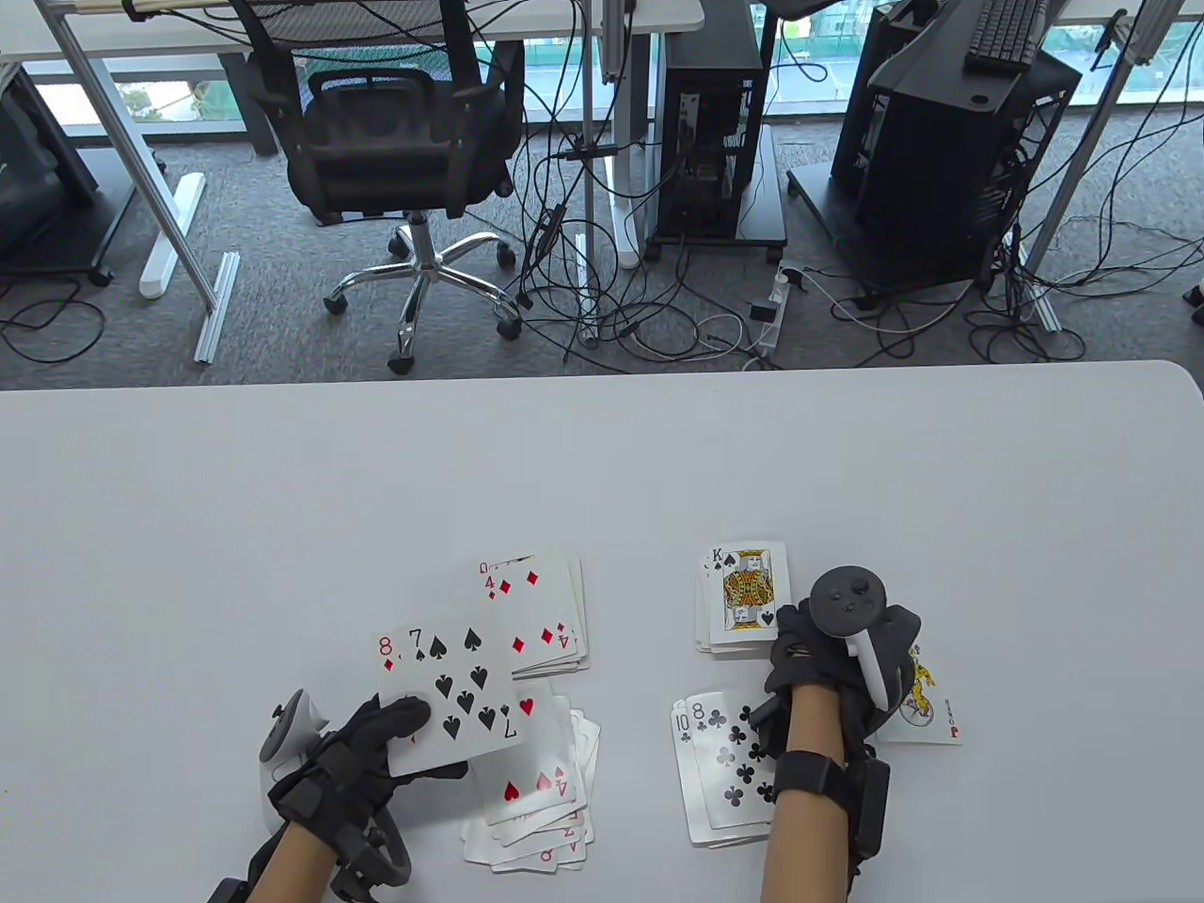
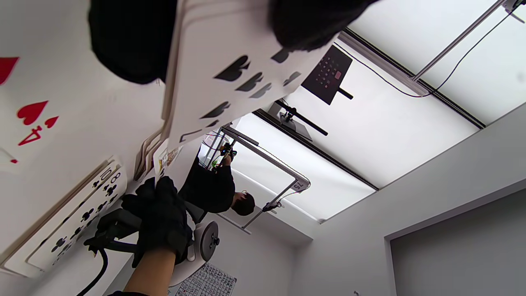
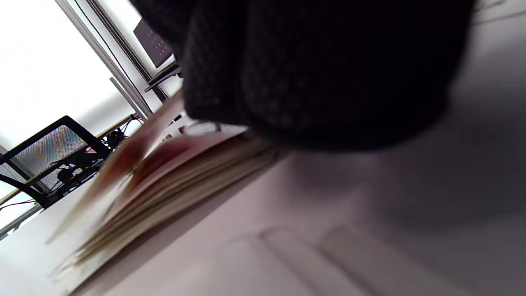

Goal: Playing card suit sorting

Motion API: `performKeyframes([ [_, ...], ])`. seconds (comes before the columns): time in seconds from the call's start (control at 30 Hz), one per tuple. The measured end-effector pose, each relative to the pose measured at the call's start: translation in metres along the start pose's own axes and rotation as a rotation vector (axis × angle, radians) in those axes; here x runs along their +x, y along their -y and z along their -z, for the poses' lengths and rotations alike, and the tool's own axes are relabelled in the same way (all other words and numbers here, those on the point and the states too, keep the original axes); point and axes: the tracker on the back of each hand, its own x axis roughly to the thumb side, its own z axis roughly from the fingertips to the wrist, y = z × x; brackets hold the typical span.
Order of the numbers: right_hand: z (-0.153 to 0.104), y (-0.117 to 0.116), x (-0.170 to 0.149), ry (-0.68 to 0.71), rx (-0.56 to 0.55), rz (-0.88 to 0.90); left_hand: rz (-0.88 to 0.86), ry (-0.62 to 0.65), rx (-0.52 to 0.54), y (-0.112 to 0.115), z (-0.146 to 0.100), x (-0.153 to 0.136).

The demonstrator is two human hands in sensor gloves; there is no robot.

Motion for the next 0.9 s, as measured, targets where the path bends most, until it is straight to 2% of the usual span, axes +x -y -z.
performKeyframes([
  [0.07,-0.002,0.0,0.005,-0.012,-0.033,-0.073,0.001,-0.001,0.0,0.0,0.0,0.0],
  [0.17,-0.006,0.001,0.013,-0.048,-0.01,-0.306,0.001,-0.001,0.003,0.0,0.0,-0.001],
  [0.23,-0.011,0.005,0.017,-0.089,-0.049,-0.484,0.004,0.001,0.0,0.0,0.0,0.0],
  [0.3,-0.014,0.012,0.023,-0.057,-0.101,-0.54,0.007,0.007,-0.002,0.0,0.0,0.001],
  [0.47,-0.031,0.028,0.061,0.195,-0.111,-0.328,0.013,0.01,-0.008,-0.001,0.0,0.001],
  [0.57,-0.05,0.026,0.088,0.346,-0.071,-0.117,0.015,0.017,-0.012,0.0,0.0,0.002],
  [0.7,-0.082,0.006,0.122,0.51,0.06,0.139,0.023,0.046,-0.014,0.0,-0.002,0.006],
  [0.9,-0.129,-0.04,0.149,0.739,0.206,0.256,0.018,0.058,-0.017,0.0,-0.001,0.008],
])
